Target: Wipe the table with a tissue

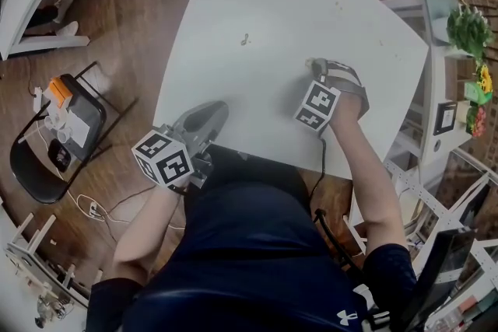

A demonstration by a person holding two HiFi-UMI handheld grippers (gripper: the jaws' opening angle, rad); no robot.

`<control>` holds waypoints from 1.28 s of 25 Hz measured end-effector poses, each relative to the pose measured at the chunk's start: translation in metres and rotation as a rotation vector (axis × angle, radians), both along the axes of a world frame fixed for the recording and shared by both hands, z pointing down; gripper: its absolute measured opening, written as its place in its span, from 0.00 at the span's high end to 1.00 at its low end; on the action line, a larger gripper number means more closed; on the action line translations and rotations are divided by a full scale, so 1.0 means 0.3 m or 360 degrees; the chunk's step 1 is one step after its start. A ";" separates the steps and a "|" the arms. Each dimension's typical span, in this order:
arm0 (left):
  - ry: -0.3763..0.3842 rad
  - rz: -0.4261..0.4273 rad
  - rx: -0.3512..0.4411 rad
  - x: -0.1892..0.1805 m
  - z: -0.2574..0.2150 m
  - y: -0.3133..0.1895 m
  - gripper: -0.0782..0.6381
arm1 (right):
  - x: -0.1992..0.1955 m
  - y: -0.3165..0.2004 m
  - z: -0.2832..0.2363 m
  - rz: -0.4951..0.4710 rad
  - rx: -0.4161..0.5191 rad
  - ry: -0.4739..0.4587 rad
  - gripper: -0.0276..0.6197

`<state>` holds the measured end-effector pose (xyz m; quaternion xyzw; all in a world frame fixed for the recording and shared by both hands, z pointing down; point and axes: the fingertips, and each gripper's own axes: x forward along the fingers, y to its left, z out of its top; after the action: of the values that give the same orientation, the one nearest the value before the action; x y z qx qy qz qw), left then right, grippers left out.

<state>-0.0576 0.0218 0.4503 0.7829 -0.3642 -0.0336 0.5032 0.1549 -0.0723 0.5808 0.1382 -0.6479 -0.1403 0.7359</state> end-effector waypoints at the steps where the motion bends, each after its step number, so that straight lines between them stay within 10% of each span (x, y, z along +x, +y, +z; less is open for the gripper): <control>1: -0.0002 -0.0002 -0.0001 -0.006 0.002 0.000 0.85 | -0.014 -0.002 -0.001 -0.0014 0.0002 -0.0009 0.93; 16: 0.0026 0.0004 0.0000 -0.004 0.004 -0.027 0.85 | 0.112 -0.002 0.004 0.0186 -0.0030 0.0037 0.93; 32: 0.0005 -0.0033 -0.0006 -0.070 0.007 -0.040 0.85 | -0.264 0.043 -0.007 -0.0034 -0.0076 -0.0253 0.93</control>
<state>-0.0786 0.0099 0.4524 0.7781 -0.3716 -0.0394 0.5049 0.0758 -0.0595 0.5788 0.1244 -0.7087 -0.1213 0.6837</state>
